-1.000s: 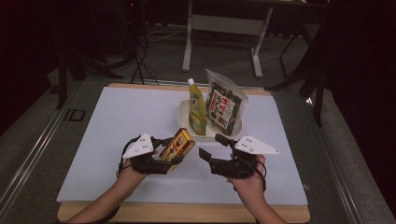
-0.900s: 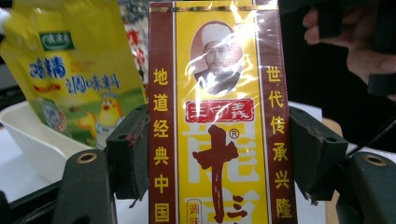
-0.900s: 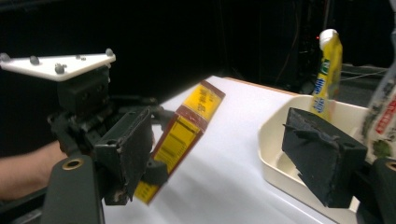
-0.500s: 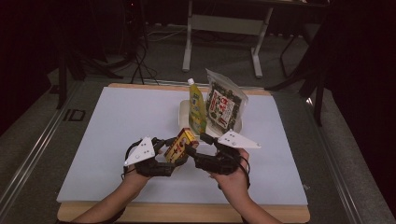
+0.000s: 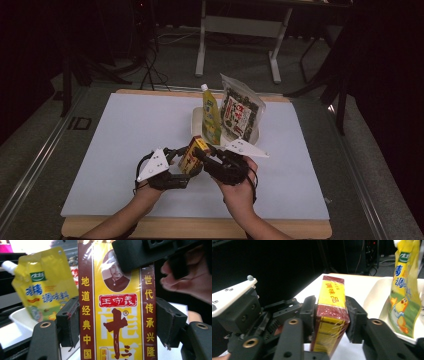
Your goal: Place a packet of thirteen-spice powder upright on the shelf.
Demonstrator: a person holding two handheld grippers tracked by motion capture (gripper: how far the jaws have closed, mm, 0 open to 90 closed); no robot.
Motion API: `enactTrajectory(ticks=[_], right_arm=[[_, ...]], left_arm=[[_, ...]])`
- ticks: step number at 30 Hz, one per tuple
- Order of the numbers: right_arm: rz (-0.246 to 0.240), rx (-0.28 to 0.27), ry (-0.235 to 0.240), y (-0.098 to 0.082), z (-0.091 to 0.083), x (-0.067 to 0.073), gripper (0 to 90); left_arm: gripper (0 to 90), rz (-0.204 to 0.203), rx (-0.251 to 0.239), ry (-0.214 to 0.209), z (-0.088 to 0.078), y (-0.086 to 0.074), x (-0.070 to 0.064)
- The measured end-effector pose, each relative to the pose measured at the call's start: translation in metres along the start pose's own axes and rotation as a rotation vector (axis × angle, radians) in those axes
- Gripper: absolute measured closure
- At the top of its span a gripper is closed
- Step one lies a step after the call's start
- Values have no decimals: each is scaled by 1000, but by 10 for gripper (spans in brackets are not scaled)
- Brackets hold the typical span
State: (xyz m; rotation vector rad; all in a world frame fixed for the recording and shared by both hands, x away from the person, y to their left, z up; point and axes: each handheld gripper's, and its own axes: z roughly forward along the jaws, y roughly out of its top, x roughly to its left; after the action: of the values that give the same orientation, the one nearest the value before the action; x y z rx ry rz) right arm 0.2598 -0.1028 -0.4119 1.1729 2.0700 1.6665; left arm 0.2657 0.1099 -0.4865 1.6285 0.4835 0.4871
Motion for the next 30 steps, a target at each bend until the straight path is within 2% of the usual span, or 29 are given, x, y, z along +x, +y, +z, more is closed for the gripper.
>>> enactTrajectory(ticks=[4,8,9,12,13,16,20,24,27,30], right_arm=[[-37,18,-18,1,5,6,675],[-43,24,-27,3,10,7,675],[-50,21,-33,3,12,7,675],[-58,17,-45,5,14,6,675],[-63,16,-50,5,15,6,675],[-78,-2,-74,6,17,5,675],[-109,-23,-115,8,22,1,675],[-151,-43,-155,10,26,0,675],[-160,-64,-174,14,31,-1,675],[-153,-78,-190,18,37,-3,675]], left_arm=[[269,-46,35,-1,2,1,3],[205,-65,43,22,1,3,4],[175,-59,51,33,1,4,4],[156,-59,57,37,1,5,6],[147,-74,65,24,0,5,7],[142,-79,72,27,-1,3,8],[99,-83,93,54,-6,1,11],[74,-105,94,69,-12,0,16],[75,-115,95,84,-16,-1,18],[75,-116,119,104,-27,-7,22]])
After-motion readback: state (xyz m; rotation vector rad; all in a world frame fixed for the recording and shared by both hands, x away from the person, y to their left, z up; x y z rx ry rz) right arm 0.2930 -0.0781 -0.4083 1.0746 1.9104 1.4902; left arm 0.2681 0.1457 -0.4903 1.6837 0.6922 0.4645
